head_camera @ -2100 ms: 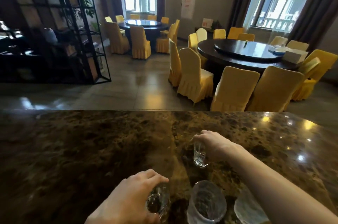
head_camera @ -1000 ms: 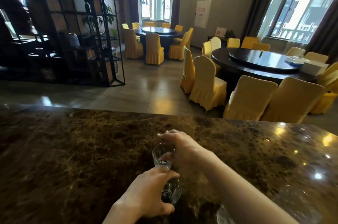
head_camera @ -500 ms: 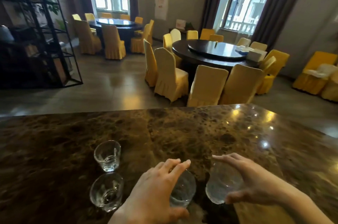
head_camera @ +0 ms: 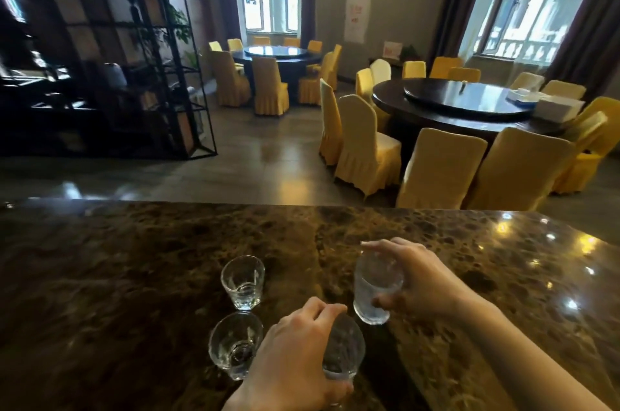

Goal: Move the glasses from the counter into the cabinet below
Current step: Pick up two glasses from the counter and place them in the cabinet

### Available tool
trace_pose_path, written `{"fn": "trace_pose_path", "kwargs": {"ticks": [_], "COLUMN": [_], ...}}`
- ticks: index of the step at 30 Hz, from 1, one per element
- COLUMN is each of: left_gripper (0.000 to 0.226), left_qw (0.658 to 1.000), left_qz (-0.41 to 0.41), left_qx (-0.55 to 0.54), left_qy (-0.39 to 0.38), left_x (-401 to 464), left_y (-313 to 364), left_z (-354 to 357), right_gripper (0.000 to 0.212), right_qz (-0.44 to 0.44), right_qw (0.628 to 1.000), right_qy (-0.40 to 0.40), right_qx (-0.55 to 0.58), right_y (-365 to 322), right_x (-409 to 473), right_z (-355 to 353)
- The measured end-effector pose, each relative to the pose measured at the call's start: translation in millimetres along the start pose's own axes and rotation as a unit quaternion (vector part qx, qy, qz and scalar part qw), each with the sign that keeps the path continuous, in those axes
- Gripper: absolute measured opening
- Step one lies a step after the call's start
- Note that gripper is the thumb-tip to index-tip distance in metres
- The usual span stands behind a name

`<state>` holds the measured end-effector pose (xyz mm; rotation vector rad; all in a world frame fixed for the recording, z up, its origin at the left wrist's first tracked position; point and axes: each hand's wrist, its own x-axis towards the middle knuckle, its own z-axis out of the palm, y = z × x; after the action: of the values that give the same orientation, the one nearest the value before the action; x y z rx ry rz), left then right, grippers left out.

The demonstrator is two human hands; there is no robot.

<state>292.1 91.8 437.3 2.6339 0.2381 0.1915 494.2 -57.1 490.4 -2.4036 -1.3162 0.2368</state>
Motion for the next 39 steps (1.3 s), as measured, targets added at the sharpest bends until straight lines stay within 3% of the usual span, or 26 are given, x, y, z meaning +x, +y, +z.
{"fn": "trace_pose_path", "kwargs": {"ticks": [11, 39], "left_gripper": [0.092, 0.096], "left_qw": [0.996, 1.0], "left_qz": [-0.067, -0.019], "left_qx": [0.0, -0.009], "left_qy": [0.061, 0.023], "left_x": [11.2, 21.9], "left_y": [-23.0, -35.4], "left_z": [-5.0, -4.8], "right_gripper": [0.091, 0.09], "right_qz": [-0.05, 0.017], "right_qw": [0.998, 0.995], "right_qy": [-0.017, -0.025], "right_qx": [0.016, 0.099], "right_y": [-46.4, -40.7], "right_x": [100.1, 102.7], "right_z": [55.2, 76.2]}}
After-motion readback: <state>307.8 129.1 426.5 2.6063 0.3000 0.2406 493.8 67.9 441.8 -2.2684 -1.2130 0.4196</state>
